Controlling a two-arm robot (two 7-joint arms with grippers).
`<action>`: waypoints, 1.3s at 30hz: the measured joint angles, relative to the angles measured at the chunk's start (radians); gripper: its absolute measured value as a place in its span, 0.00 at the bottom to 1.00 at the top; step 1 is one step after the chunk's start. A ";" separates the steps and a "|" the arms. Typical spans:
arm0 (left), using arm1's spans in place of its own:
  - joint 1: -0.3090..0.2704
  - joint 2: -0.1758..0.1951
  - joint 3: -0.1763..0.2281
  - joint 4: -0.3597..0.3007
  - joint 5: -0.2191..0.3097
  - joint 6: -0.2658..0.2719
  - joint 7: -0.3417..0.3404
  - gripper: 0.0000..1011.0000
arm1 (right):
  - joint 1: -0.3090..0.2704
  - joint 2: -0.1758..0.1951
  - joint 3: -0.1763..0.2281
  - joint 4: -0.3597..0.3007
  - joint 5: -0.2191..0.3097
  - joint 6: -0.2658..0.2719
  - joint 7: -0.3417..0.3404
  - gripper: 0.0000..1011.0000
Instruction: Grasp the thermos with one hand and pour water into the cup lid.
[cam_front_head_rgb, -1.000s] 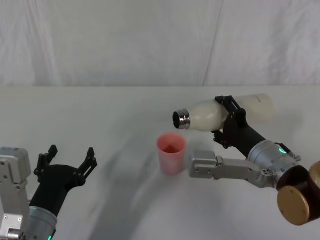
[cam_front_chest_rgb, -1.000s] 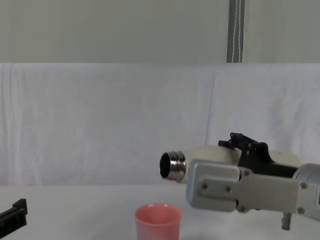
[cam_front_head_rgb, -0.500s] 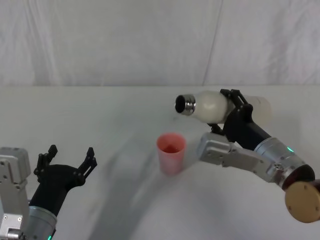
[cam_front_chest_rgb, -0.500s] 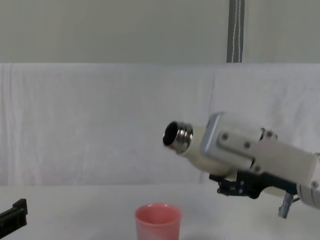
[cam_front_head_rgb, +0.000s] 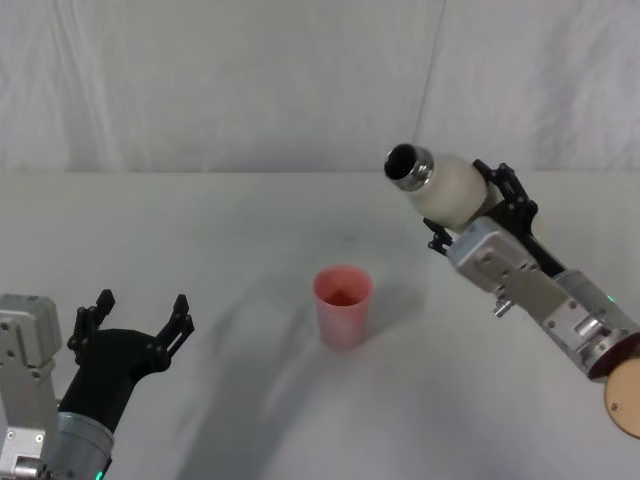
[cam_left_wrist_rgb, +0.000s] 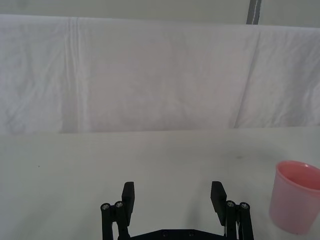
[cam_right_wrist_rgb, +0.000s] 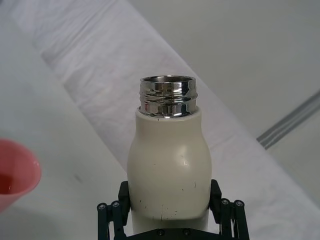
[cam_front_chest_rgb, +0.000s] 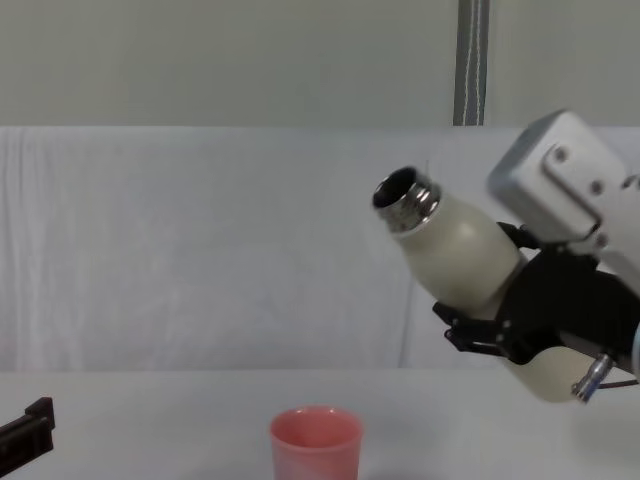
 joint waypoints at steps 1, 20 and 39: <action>0.000 0.000 0.000 0.000 0.000 0.000 0.000 0.99 | -0.003 -0.003 0.007 0.000 0.013 -0.003 0.003 0.94; 0.000 0.000 0.000 0.000 0.000 0.000 0.000 0.99 | -0.086 -0.084 0.173 0.011 0.372 -0.024 0.059 0.94; 0.000 0.000 0.000 0.000 0.000 0.000 0.000 0.99 | -0.120 -0.104 0.246 0.028 0.513 -0.005 0.068 0.94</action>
